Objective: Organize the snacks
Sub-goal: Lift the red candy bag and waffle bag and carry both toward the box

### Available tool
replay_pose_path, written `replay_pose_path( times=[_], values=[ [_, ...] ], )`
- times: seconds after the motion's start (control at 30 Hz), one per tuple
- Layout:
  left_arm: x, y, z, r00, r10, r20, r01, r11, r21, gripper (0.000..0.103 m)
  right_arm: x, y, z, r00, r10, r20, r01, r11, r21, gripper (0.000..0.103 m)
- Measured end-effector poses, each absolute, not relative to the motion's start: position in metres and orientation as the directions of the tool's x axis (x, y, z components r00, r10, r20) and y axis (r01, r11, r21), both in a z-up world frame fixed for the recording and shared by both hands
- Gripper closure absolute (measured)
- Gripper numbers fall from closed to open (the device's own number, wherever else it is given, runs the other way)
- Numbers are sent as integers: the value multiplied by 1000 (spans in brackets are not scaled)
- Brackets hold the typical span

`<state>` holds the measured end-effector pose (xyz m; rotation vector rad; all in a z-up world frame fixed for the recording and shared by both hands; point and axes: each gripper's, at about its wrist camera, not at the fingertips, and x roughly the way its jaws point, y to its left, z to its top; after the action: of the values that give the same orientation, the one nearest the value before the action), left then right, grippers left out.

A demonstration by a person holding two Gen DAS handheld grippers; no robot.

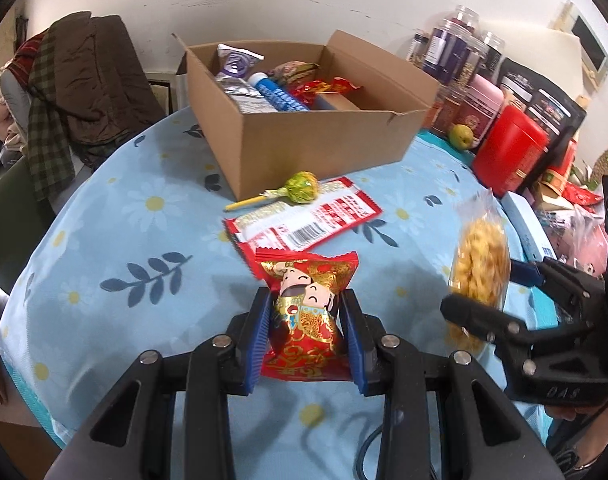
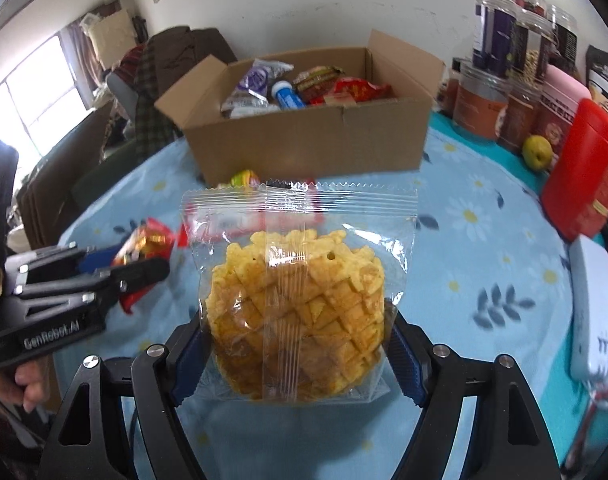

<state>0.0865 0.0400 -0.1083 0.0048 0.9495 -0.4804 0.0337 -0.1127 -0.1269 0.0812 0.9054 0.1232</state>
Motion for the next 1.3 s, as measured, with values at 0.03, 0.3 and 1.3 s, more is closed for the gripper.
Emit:
replay_pose_path(
  times=[0.03, 0.3, 1.3],
  values=[
    [85, 38, -108, 482, -396, -782, 404, 892, -203, 69, 29, -113, -128, 604, 135, -785, -69, 991, 118, 25],
    [74, 23, -109, 459, -415, -786, 445, 873, -201, 69, 8, -119, -138, 557, 117, -822, -54, 993, 105, 25],
    [49, 25, -102, 484, -378, -790, 425, 890, -166, 69, -4, -97, -158, 534, 87, -841, -113, 993, 31, 27]
  ],
)
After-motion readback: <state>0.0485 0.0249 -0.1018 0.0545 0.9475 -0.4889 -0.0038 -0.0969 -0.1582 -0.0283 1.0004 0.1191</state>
